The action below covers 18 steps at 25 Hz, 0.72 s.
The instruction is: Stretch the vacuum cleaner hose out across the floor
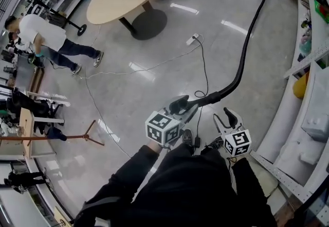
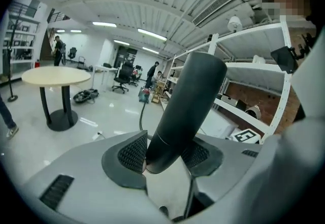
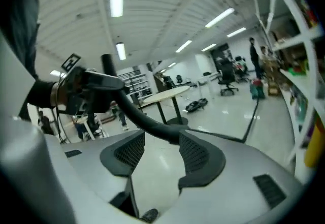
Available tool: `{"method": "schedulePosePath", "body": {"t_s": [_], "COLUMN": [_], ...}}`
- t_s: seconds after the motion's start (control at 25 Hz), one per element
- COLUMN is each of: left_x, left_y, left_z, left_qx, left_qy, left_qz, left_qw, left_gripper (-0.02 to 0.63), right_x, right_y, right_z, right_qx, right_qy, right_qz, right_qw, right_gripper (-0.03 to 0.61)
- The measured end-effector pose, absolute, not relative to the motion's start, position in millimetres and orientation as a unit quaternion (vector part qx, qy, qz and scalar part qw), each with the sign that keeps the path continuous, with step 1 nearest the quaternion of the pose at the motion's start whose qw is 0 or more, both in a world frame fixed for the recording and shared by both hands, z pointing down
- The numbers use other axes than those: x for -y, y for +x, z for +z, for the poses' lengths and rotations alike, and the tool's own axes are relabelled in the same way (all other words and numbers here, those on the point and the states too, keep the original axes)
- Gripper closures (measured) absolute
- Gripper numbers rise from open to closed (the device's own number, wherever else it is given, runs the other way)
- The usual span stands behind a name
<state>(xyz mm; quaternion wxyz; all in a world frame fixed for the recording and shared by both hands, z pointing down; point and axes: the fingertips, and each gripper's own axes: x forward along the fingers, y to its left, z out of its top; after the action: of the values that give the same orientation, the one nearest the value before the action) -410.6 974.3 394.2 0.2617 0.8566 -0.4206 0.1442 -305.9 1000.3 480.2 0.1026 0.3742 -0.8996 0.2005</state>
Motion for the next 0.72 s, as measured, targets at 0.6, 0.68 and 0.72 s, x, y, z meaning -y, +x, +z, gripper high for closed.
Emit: {"method": "schedulePosePath", "body": {"t_s": [0.6, 0.68, 0.72], "left_x": [-1028.9, -1038.3, -1044.7], "left_y": [-299.4, -298.7, -300.1], "left_z": [461.6, 472.5, 475.8], "left_qx": [0.272, 0.252, 0.243], "left_qy": [0.833, 0.832, 0.833], "left_qz": [0.210, 0.224, 0.229], "left_qw": [0.435, 0.441, 0.441], "left_gripper": [0.416, 0.410, 0.398], "right_x": [-1037.9, -1046.0, -1050.0], "right_y": [-335.1, -336.3, -336.4], "right_z": [488.7, 502.6, 509.4], "right_qx": [0.894, 0.895, 0.894], "right_qy": [0.337, 0.328, 0.328], "right_qz": [-0.092, -0.066, -0.049], "right_qw": [0.279, 0.294, 0.301], "right_gripper": [0.408, 0.410, 0.410]}}
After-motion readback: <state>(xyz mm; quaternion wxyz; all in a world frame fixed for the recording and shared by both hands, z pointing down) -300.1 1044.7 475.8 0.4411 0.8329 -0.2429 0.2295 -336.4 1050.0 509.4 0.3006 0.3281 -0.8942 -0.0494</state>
